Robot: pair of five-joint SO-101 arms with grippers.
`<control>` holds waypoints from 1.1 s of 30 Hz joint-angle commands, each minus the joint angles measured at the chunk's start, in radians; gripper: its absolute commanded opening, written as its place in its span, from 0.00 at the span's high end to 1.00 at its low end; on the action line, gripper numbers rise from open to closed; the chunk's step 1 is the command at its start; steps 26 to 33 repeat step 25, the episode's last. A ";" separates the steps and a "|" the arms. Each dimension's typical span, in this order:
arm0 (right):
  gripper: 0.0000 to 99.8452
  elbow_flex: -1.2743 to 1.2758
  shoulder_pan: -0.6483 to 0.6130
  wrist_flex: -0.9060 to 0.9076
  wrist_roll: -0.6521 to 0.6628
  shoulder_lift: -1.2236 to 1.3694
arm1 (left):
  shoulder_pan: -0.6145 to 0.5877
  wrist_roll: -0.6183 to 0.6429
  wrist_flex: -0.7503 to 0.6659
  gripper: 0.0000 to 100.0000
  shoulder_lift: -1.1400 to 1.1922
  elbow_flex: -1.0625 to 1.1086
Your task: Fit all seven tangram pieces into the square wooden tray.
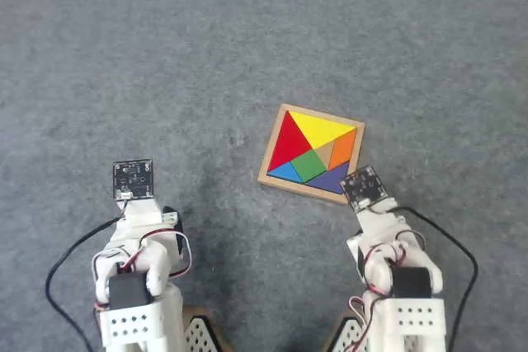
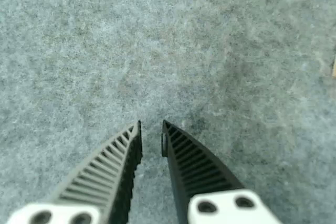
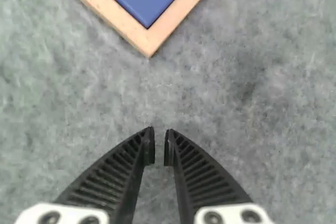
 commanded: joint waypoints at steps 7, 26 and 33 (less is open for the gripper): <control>0.95 0.023 0.015 0.093 -0.009 -0.176 | -0.003 0.009 0.005 0.94 -0.018 -0.012; 0.95 0.023 0.015 0.093 -0.006 -0.176 | -0.003 0.009 0.005 0.94 -0.018 -0.012; 0.95 0.023 0.015 0.093 -0.006 -0.176 | -0.003 0.009 0.005 0.94 -0.018 -0.012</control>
